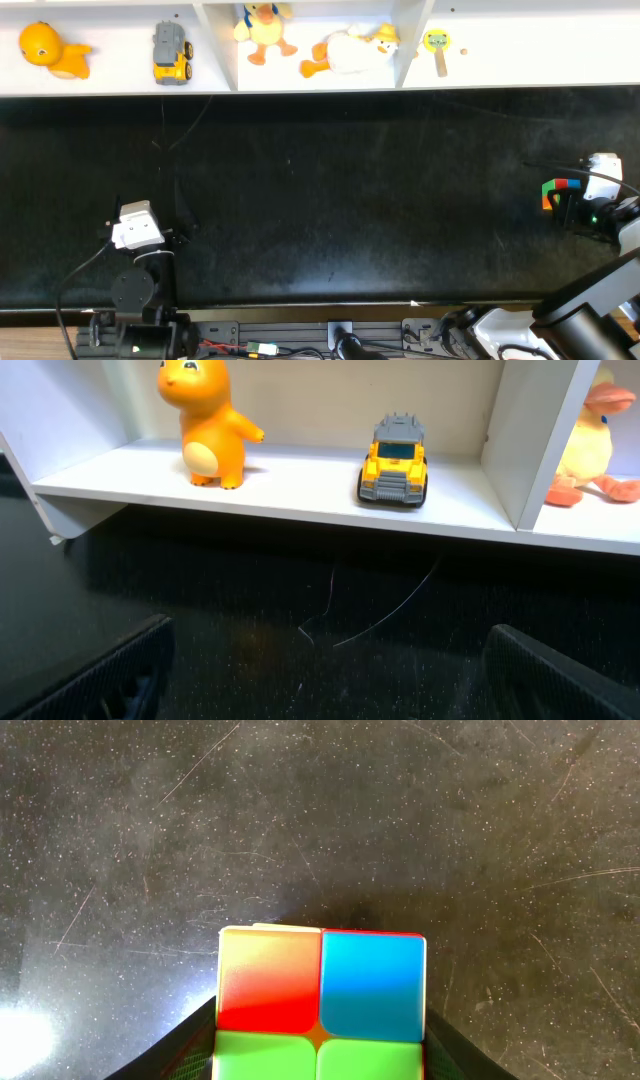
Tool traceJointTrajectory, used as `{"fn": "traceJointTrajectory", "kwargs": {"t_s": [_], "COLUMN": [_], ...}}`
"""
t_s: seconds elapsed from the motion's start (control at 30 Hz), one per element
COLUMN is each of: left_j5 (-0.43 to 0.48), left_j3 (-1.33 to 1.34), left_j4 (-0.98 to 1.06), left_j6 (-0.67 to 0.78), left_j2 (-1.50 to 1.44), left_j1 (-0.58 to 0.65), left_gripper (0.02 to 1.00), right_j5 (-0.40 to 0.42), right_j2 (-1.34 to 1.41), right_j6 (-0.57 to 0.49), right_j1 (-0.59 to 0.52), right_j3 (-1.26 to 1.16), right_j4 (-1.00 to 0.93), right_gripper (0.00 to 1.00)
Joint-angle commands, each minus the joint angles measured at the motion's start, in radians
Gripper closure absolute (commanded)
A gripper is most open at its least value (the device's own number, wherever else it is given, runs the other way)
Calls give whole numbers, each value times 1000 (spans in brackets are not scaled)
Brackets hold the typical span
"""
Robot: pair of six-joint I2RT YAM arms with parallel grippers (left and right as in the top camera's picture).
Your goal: Store Toys
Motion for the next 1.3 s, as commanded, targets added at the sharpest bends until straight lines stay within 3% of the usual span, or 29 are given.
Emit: {"fn": "traceJointTrajectory", "kwargs": {"t_s": [0.03, 0.2, 0.97, 1.3], "left_j5": [-5, -5, -5, -5], "left_j3": [-4, -4, -4, -3], "left_j4": [-1, -1, -1, -1], "left_j6": [22, 22, 22, 22], "left_j2": [-11, -11, -11, -11], "left_j1": [6, 6, 6, 6], "left_gripper": [20, 20, 20, 20], "right_j5": [9, 9, 10, 36], "right_j2": [-15, -56, -92, 37], "right_j6": [19, 50, 184, 247], "right_j1": [5, 16, 211, 307], "right_j3": [-9, -6, 277, 454], "right_j4": [1, 5, 32, 31], "right_gripper": [533, 570, 516, 568]}}
